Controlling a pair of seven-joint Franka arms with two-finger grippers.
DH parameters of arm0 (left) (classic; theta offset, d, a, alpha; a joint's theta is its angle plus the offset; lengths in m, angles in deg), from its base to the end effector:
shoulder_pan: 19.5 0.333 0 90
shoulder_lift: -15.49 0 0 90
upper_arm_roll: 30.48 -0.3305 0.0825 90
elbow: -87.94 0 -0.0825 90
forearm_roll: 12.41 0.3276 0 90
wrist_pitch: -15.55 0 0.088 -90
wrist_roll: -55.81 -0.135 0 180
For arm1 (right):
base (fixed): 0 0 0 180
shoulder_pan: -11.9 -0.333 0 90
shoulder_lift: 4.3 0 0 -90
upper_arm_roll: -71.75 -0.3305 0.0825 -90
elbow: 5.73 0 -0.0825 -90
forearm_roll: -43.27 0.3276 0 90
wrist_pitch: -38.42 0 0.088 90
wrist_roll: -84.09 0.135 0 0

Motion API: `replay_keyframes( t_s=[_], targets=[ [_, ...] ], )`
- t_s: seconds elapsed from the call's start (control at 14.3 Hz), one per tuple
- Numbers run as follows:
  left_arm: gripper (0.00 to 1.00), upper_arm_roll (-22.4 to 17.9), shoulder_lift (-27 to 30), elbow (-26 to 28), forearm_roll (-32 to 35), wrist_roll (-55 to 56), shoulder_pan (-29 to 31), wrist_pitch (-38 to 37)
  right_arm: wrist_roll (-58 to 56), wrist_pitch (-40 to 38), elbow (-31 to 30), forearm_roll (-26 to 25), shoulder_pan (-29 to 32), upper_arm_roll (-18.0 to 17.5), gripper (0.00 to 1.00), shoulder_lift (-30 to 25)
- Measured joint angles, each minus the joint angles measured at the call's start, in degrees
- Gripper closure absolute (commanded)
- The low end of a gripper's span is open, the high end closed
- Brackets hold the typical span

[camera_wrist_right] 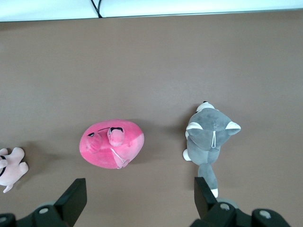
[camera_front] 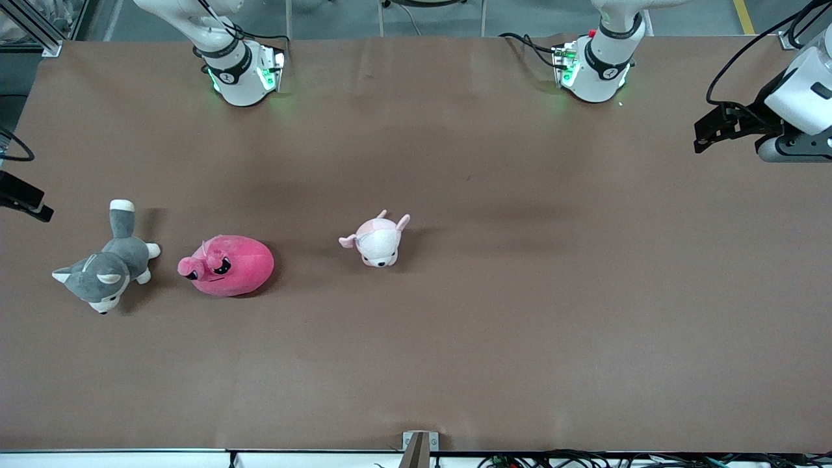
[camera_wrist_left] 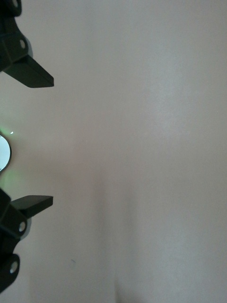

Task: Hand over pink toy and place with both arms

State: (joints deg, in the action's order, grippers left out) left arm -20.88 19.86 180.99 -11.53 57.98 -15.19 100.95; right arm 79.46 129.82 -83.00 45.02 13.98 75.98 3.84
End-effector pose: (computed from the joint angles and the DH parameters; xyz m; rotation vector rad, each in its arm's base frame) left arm 0.4610 -0.0439 0.6186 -3.1075 0.0821 0.0876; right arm 0.5474 -0.0529 0.6321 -3.1268 0.0425 -0.1664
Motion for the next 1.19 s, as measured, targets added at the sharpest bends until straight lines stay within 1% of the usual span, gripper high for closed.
replay_keyframes(
  t_s=[0.28,0.42,0.7,0.84,0.98,1.19],
  targets=[
    [0.0,0.0,0.02,-0.06,0.03,0.0,0.01,0.11,0.08,-0.71,-1.69,-0.19,-0.48,0.63,0.0,-2.62],
    [0.0,0.0,0.02,-0.11,0.03,0.0,0.02,0.54,0.08,-0.46,-3.79,-0.2,-0.48,0.78,0.0,-3.86],
    [0.0,0.03,0.02,-0.44,0.04,0.0,0.01,1.21,0.18,3.88,-13.95,-0.22,-0.51,0.78,0.0,-10.39],
    [0.0,0.21,-0.02,-0.8,0.04,0.0,-0.01,1.31,0.92,4.83,-17.84,-0.22,-0.51,0.76,0.0,-13.24],
    [0.0,0.37,-0.02,-1.12,0.04,0.0,-0.01,1.32,1.83,5.14,-19.35,-0.38,-0.55,0.59,0.0,-14.49],
    [0.0,0.52,-0.03,-1.25,0.03,0.0,-0.01,1.32,2.06,5.17,-19.71,-0.97,-0.61,0.44,0.0,-14.65]
  ],
)
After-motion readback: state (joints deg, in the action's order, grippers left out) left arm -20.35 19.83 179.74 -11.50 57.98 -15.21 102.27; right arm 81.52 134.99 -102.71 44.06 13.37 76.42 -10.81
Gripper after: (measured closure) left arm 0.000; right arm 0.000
